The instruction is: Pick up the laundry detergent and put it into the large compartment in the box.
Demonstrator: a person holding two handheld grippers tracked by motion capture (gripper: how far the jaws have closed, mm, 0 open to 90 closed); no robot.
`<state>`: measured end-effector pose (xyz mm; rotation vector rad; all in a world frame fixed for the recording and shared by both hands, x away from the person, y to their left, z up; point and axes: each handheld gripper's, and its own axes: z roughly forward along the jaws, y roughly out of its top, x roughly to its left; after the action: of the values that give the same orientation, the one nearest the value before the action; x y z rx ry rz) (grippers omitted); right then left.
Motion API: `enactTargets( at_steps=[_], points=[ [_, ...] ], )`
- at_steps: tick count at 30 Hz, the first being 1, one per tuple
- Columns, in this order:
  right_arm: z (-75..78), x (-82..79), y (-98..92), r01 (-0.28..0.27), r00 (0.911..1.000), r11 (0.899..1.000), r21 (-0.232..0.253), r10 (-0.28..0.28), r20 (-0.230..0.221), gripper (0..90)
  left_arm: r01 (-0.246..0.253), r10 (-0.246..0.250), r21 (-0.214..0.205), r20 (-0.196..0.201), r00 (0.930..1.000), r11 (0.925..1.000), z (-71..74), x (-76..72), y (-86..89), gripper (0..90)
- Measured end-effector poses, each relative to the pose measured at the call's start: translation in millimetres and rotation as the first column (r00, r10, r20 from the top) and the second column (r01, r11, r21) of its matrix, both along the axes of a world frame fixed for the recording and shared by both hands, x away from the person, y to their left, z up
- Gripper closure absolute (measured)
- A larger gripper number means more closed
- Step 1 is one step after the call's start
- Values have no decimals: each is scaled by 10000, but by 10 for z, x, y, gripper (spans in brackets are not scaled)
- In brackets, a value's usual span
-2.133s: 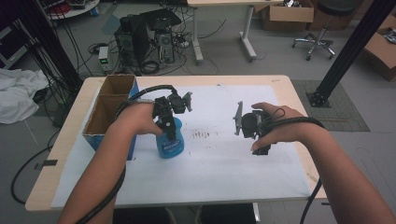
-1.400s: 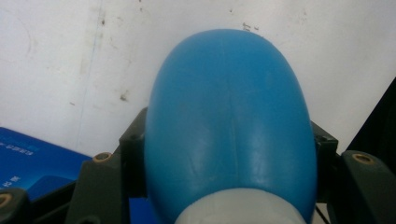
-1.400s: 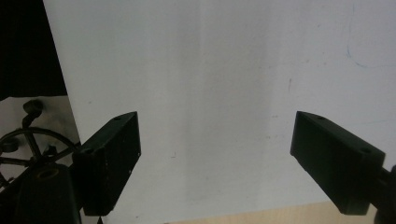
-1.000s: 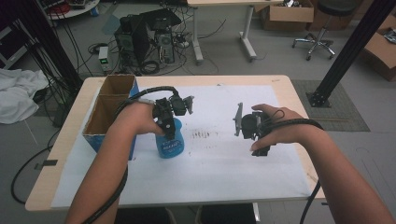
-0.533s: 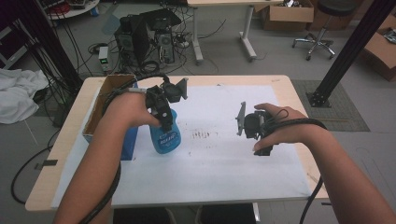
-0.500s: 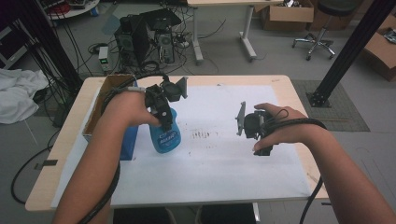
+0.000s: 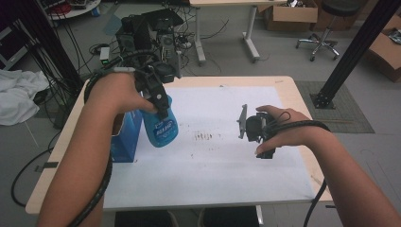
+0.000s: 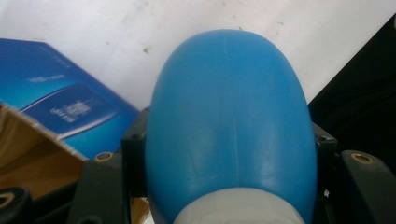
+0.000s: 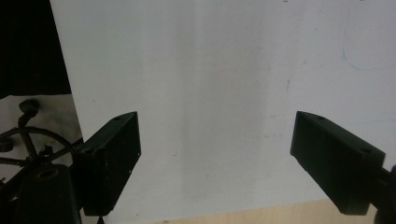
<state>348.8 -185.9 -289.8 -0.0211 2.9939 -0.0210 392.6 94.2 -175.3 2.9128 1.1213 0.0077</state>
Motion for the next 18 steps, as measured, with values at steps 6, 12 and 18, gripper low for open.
enactTargets(
  at_steps=[6,12,18],
  points=[
    [14,-18,-4,0,10000,10000,-34,-1,-24,163,-1047,1047,123,13,9945,9944,197,49,69,387],
    [23,-10,-18,-6,10000,10000,25,6,-25,163,-1944,1944,22,-65,9809,9809,407,79,179,386],
    [27,12,-17,13,10000,9999,142,-13,8,163,-3125,3118,-59,-525,9487,9499,622,102,346,385]
  ],
)
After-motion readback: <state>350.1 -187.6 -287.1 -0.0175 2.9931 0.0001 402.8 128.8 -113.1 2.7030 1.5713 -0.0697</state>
